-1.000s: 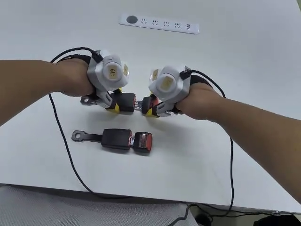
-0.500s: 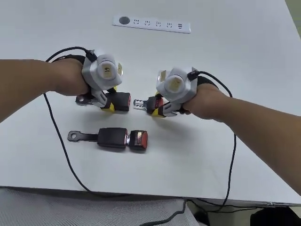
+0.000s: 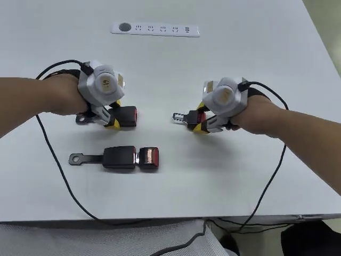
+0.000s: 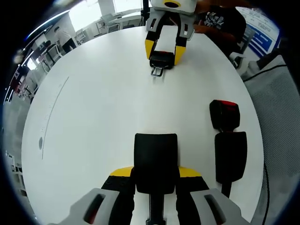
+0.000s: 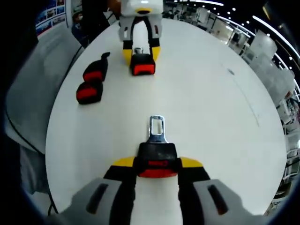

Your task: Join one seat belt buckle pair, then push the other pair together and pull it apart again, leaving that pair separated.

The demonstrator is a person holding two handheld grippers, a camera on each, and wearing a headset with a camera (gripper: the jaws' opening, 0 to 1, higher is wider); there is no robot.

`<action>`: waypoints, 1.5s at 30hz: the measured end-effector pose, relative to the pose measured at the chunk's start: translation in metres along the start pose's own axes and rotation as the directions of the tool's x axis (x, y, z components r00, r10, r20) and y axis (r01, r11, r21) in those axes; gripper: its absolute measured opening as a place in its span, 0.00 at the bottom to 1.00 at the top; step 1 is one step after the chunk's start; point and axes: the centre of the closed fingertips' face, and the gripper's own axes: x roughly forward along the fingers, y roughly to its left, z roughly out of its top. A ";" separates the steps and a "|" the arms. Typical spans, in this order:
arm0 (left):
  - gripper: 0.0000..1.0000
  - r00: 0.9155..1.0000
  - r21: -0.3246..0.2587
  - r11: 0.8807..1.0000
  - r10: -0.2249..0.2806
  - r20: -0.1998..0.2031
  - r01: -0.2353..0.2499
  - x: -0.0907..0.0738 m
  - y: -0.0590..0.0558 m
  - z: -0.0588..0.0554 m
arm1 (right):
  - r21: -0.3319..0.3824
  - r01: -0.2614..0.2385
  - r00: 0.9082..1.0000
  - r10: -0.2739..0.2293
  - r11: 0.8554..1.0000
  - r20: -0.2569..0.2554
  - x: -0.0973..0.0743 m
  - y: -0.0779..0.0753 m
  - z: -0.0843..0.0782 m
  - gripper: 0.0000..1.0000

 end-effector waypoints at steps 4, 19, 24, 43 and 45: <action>0.34 1.000 -0.023 1.000 0.002 0.004 -0.002 0.000 0.000 0.000 | -0.002 0.000 1.000 0.000 1.000 -0.008 -0.003 0.003 -0.009 0.36; 0.40 0.997 -0.089 0.993 0.074 0.003 -0.073 -0.012 0.003 -0.002 | 0.031 0.077 0.997 -0.077 0.997 -0.027 -0.014 -0.001 0.008 0.49; 0.56 0.984 -0.130 0.976 0.177 0.014 -0.174 -0.037 0.006 -0.006 | 0.091 0.101 0.994 -0.105 0.991 0.041 -0.027 0.008 0.023 0.55; 0.71 0.882 -0.498 0.816 0.431 0.187 -0.294 -0.139 -0.083 -0.040 | 0.345 0.139 0.960 -0.211 0.928 0.182 -0.089 0.068 0.014 0.67; 0.71 0.880 -0.506 0.811 0.435 0.190 -0.292 -0.145 -0.094 -0.045 | 0.376 0.135 0.956 -0.221 0.917 0.194 -0.097 0.074 0.013 0.68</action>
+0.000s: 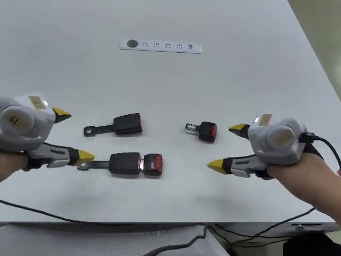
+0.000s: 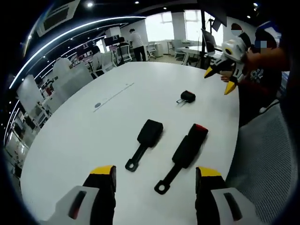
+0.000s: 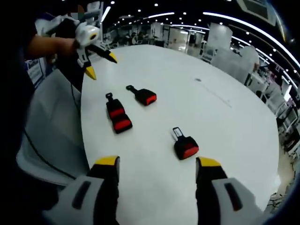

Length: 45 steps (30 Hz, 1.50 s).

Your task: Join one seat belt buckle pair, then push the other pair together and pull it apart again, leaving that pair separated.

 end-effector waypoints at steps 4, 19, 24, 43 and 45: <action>0.75 1.000 -0.033 0.999 0.009 0.010 -0.009 -0.018 -0.007 -0.011 | 0.011 0.016 1.000 -0.016 1.000 0.018 -0.011 0.010 0.001 0.73; 0.94 0.993 -0.239 0.968 0.091 0.074 -0.071 -0.038 -0.009 -0.030 | 0.136 0.104 0.992 -0.113 0.985 0.061 -0.023 0.005 0.001 0.98; 1.00 0.989 -0.281 0.953 0.136 0.053 -0.115 -0.040 -0.002 -0.040 | 0.137 0.168 0.985 -0.173 0.976 0.024 -0.026 -0.005 -0.007 1.00; 1.00 0.989 -0.298 0.949 0.133 0.066 -0.108 -0.047 -0.007 -0.039 | 0.141 0.149 0.987 -0.155 0.979 0.030 -0.032 0.010 -0.010 1.00; 1.00 0.989 -0.299 0.948 0.130 0.064 -0.105 -0.047 -0.007 -0.040 | 0.142 0.145 0.988 -0.150 0.979 0.027 -0.031 0.009 -0.013 1.00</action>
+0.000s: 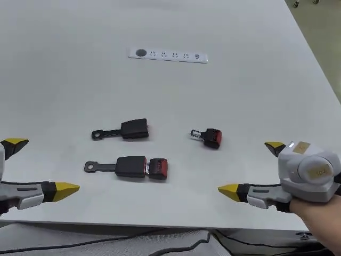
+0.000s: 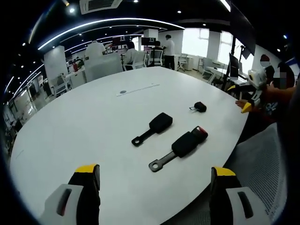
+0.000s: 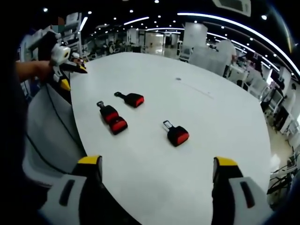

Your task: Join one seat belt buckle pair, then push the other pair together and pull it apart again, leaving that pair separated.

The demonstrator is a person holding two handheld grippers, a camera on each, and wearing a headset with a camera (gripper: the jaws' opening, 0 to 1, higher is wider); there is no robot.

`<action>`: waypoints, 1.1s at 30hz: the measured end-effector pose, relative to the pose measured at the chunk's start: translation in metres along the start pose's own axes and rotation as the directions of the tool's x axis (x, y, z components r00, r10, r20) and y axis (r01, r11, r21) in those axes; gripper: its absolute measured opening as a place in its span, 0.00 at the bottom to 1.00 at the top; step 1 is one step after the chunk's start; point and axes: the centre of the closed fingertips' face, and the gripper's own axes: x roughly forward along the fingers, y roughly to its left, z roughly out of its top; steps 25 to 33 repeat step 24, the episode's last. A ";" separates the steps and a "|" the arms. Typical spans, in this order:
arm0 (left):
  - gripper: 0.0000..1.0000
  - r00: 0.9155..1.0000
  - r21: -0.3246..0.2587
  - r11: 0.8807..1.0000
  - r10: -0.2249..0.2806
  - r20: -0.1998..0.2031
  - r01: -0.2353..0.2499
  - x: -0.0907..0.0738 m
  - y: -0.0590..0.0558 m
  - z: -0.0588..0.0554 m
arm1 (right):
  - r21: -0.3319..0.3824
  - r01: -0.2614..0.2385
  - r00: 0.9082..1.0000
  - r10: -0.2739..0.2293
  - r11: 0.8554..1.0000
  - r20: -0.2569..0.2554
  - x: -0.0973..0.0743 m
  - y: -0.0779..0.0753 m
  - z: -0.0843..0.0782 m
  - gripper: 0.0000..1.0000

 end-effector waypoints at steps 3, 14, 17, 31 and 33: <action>1.00 1.000 0.006 1.000 0.002 -0.001 -0.002 -0.002 -0.001 0.002 | -0.004 0.002 1.000 -0.002 1.000 -0.003 0.000 -0.001 -0.002 1.00; 1.00 1.000 0.005 1.000 0.005 0.000 -0.005 -0.005 -0.001 0.006 | 0.000 -0.009 1.000 0.009 1.000 0.008 0.002 0.005 -0.004 1.00; 1.00 1.000 0.007 1.000 0.000 -0.002 0.000 -0.006 -0.003 0.007 | 0.001 -0.014 1.000 0.014 1.000 0.012 0.004 0.007 -0.003 1.00; 1.00 1.000 0.005 1.000 0.012 -0.002 -0.012 -0.006 0.000 0.009 | 0.031 -0.025 1.000 0.025 0.999 0.015 0.008 0.012 0.000 1.00; 1.00 1.000 0.005 1.000 0.012 -0.002 -0.012 -0.006 0.000 0.009 | 0.031 -0.025 1.000 0.025 0.999 0.015 0.008 0.012 0.000 1.00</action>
